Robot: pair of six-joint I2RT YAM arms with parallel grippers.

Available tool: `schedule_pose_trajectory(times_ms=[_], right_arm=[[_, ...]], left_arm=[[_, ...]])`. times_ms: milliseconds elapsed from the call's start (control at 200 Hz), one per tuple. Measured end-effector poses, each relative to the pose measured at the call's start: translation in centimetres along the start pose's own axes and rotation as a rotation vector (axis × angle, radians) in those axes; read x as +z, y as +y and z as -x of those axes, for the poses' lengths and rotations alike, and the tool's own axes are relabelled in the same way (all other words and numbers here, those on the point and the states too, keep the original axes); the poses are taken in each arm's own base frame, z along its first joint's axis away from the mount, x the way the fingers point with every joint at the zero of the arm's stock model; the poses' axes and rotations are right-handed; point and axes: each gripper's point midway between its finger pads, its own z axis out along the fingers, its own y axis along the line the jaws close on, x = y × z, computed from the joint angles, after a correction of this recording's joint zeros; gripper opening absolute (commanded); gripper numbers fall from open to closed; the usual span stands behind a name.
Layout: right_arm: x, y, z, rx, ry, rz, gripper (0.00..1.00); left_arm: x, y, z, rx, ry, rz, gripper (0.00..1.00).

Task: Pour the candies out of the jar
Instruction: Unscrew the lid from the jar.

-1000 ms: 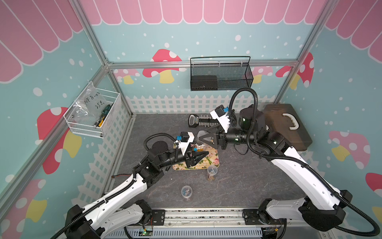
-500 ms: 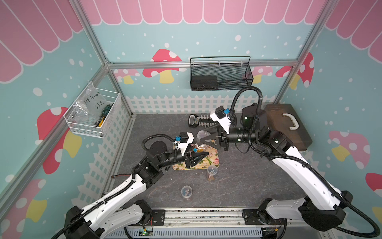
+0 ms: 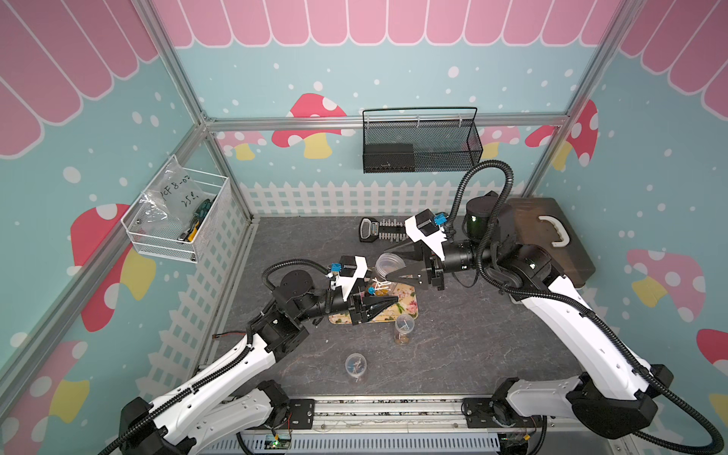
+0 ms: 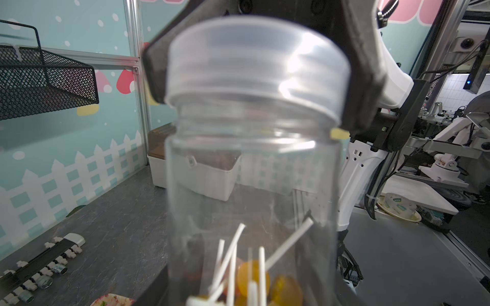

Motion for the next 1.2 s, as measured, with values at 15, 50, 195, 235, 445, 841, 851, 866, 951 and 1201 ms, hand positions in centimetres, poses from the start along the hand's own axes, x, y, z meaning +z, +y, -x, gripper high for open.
schedule_pose_trajectory(times_ms=[15, 50, 195, 235, 445, 841, 851, 866, 951, 1201], right_arm=[[0.0, 0.0, 0.0, 0.0, 0.0, 0.0, 0.44], [0.0, 0.0, 0.0, 0.0, 0.0, 0.0, 0.44], [0.0, 0.0, 0.0, 0.003, 0.002, -0.003, 0.44], [0.0, 0.0, -0.1, 0.005, 0.002, -0.003, 0.44], [0.0, -0.1, -0.1, 0.005, 0.003, -0.006, 0.63], [0.0, -0.2, 0.2, 0.009, -0.005, -0.009, 0.82], [0.0, -0.2, 0.2, 0.01, -0.005, -0.01, 0.82], [0.0, -0.2, 0.2, 0.011, -0.005, -0.013, 0.82], [0.0, -0.4, 0.2, 0.016, -0.005, -0.026, 0.82], [-0.1, -1.4, 0.2, 0.033, 0.002, -0.083, 0.8]], left_arm=[[0.0, 0.0, 0.0, 0.0, 0.0, 0.0, 0.54], [0.0, 0.0, 0.0, 0.0, 0.0, 0.0, 0.54], [0.0, 0.0, 0.0, -0.002, 0.0, -0.001, 0.54], [0.0, 0.0, 0.0, -0.004, 0.001, -0.001, 0.54], [0.1, 0.0, -0.1, -0.006, 0.002, -0.003, 0.54], [0.5, 0.8, -1.3, -0.057, 0.037, 0.023, 0.54], [0.5, 0.8, -1.3, -0.057, 0.037, 0.023, 0.54], [0.5, 0.9, -1.3, -0.057, 0.037, 0.025, 0.54], [0.5, 0.9, -1.3, -0.057, 0.037, 0.026, 0.54], [0.5, 0.8, -1.0, -0.073, 0.017, 0.023, 0.54]])
